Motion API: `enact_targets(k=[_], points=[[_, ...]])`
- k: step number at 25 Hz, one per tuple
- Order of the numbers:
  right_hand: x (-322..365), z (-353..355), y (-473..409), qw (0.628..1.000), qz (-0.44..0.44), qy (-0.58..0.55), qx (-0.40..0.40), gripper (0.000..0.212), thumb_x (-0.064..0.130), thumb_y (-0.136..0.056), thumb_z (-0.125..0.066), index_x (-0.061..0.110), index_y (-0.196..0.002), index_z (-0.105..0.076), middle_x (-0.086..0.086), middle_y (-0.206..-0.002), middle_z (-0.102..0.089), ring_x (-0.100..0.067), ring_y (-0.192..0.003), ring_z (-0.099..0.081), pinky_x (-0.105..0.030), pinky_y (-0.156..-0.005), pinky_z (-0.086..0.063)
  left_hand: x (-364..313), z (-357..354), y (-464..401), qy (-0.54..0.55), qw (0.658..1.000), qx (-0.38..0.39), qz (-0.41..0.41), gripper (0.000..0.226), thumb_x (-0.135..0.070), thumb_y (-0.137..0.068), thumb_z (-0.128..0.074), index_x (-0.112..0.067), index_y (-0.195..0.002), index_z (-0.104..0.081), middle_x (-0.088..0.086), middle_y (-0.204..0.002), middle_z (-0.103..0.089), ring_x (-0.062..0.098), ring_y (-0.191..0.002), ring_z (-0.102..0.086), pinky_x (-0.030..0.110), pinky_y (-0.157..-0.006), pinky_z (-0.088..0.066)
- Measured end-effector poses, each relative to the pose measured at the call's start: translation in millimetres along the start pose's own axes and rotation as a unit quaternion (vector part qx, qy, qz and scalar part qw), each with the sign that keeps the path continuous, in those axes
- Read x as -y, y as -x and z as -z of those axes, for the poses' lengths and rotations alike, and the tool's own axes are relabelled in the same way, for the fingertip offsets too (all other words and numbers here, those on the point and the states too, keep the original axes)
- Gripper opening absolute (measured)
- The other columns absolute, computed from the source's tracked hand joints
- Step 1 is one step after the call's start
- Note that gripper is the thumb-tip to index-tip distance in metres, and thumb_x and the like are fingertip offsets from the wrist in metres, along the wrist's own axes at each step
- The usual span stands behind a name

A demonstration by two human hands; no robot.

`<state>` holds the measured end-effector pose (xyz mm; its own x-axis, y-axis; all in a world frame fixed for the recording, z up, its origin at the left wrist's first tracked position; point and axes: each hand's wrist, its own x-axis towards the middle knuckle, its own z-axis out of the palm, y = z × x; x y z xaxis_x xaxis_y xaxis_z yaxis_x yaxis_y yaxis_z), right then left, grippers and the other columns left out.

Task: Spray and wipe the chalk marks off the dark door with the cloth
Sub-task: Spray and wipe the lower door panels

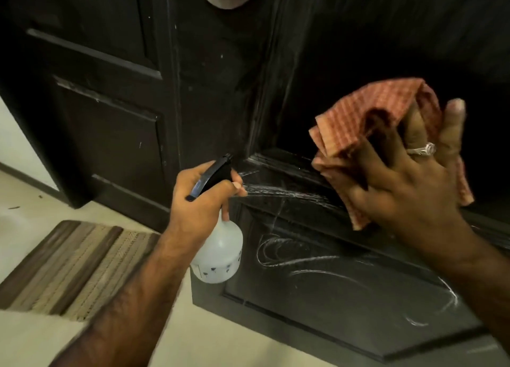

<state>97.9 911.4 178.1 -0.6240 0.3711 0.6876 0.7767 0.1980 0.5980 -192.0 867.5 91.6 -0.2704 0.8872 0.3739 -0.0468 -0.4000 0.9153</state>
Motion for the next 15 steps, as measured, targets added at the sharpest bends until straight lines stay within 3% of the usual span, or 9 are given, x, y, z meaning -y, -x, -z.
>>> enact_targets(k=[2,4,6,8,10,12,14,15], points=[[37,-4,-34,1.000,0.006,-0.029,0.007,0.056,0.061,-0.111,-0.044,0.023,-0.149,-0.062,-0.015,-0.160,-0.051,-0.044,-0.158,-0.028,-0.081,-0.120,-0.012,-1,2,1,-0.002,1.000,-0.005,-0.003,0.012,-0.007,-0.087,-0.064,-0.001,-0.083,-0.075,0.011,-0.081,-0.074,0.028,-0.080,-0.076,0.032,-0.046,-0.052],[65,-6,-60,0.999,0.007,-0.041,0.024,0.061,0.062,-0.113,-0.030,0.028,-0.163,-0.042,-0.010,-0.173,-0.030,-0.036,-0.164,-0.009,-0.072,-0.127,0.003,-5,5,4,-0.016,1.000,-0.007,0.001,0.012,-0.009,-0.085,-0.065,-0.003,-0.083,-0.075,0.010,-0.078,-0.075,0.035,-0.076,-0.074,0.039,-0.049,-0.053],[68,-6,-68,0.998,0.008,-0.061,0.019,0.067,0.063,-0.113,-0.030,0.026,-0.169,-0.026,-0.008,-0.178,-0.015,-0.031,-0.165,-0.003,-0.062,-0.126,0.013,-8,6,6,-0.033,0.999,-0.015,0.003,0.012,-0.010,-0.085,-0.065,-0.004,-0.082,-0.075,0.008,-0.077,-0.075,0.044,-0.071,-0.067,0.042,-0.052,-0.054],[55,-3,-52,0.997,-0.001,-0.078,0.001,0.066,0.058,-0.113,-0.037,0.024,-0.169,-0.026,-0.007,-0.177,-0.018,-0.030,-0.165,-0.007,-0.059,-0.126,0.014,-5,6,8,-0.039,0.999,-0.013,0.009,0.013,-0.011,-0.084,-0.066,-0.002,-0.083,-0.075,0.012,-0.080,-0.076,0.045,-0.063,-0.063,0.036,-0.049,-0.052],[31,-3,-14,0.996,-0.017,-0.082,-0.030,0.059,0.048,-0.112,-0.051,0.020,-0.163,-0.042,-0.011,-0.171,-0.035,-0.036,-0.162,-0.020,-0.065,-0.127,0.006,0,-2,9,-0.027,0.999,-0.007,0.019,0.017,-0.012,-0.083,-0.067,0.003,-0.086,-0.074,0.020,-0.085,-0.074,0.030,-0.059,-0.065,0.033,-0.048,-0.051],[0,-14,38,0.999,0.003,-0.034,-0.016,0.045,0.038,-0.108,-0.064,0.018,-0.148,-0.063,-0.019,-0.158,-0.052,-0.049,-0.153,-0.036,-0.081,-0.121,-0.007,0,-13,9,-0.007,1.000,0.003,0.026,0.019,-0.012,-0.083,-0.068,0.006,-0.089,-0.073,0.023,-0.088,-0.074,0.022,-0.063,-0.069,0.034,-0.049,-0.051],[-36,-27,77,0.995,-0.032,-0.007,0.089,0.045,0.044,-0.106,-0.065,0.022,-0.145,-0.065,-0.022,-0.156,-0.053,-0.052,-0.154,-0.032,-0.085,-0.113,-0.024,-1,-22,6,-0.003,0.999,0.028,0.023,0.016,-0.010,-0.084,-0.067,0.004,-0.087,-0.074,0.022,-0.084,-0.074,0.023,-0.055,-0.064,0.034,-0.048,-0.050],[-46,-28,81,0.987,-0.079,-0.025,0.139,0.057,0.055,-0.104,-0.062,0.028,-0.153,-0.056,-0.017,-0.163,-0.046,-0.048,-0.158,-0.025,-0.081,-0.114,-0.027,-2,-23,4,-0.008,0.999,0.034,0.021,0.015,-0.010,-0.084,-0.067,0.003,-0.085,-0.074,0.022,-0.081,-0.074,0.024,-0.051,-0.060,0.034,-0.047,-0.049]])
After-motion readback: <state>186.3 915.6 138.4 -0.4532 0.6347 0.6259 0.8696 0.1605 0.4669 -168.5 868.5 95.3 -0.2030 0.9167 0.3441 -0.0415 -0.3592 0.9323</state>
